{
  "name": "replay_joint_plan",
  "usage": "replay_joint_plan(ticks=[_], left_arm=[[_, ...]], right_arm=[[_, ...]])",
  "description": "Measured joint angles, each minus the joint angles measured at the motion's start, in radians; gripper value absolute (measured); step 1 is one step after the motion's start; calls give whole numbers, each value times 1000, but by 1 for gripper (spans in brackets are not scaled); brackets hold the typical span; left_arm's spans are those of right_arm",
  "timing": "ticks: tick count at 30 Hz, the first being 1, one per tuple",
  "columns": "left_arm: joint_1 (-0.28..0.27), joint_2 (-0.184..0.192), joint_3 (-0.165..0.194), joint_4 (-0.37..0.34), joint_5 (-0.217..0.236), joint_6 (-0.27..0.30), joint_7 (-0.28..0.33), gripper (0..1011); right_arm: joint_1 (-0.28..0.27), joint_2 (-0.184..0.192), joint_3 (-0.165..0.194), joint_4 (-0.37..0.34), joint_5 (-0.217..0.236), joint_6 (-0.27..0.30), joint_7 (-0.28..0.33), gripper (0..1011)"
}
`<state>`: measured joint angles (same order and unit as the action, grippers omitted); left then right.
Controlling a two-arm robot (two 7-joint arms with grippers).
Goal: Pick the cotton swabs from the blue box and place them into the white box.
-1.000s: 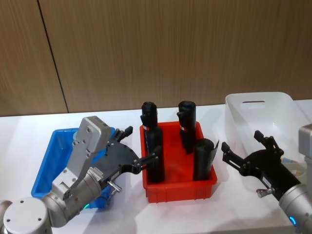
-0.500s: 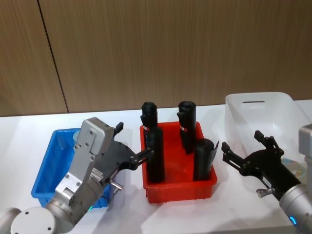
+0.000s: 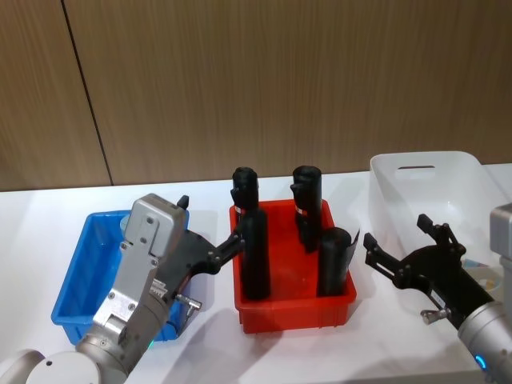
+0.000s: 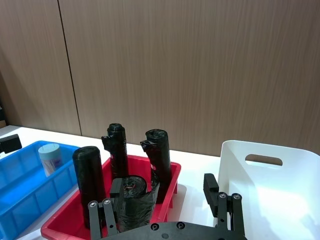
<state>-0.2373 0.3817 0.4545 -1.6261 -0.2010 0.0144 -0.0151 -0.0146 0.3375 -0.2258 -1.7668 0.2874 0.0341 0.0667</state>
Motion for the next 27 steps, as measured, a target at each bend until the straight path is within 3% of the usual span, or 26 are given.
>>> replay_joint_plan(ticks=[16, 27], left_arm=[[1, 0, 0, -1, 1, 0, 4, 1004], [0, 0, 0, -1, 1, -1, 4, 1004]], right_arm=[[2, 1, 1, 3, 1, 8, 13, 1002], [22, 4, -1, 29, -6, 53, 88, 1001]])
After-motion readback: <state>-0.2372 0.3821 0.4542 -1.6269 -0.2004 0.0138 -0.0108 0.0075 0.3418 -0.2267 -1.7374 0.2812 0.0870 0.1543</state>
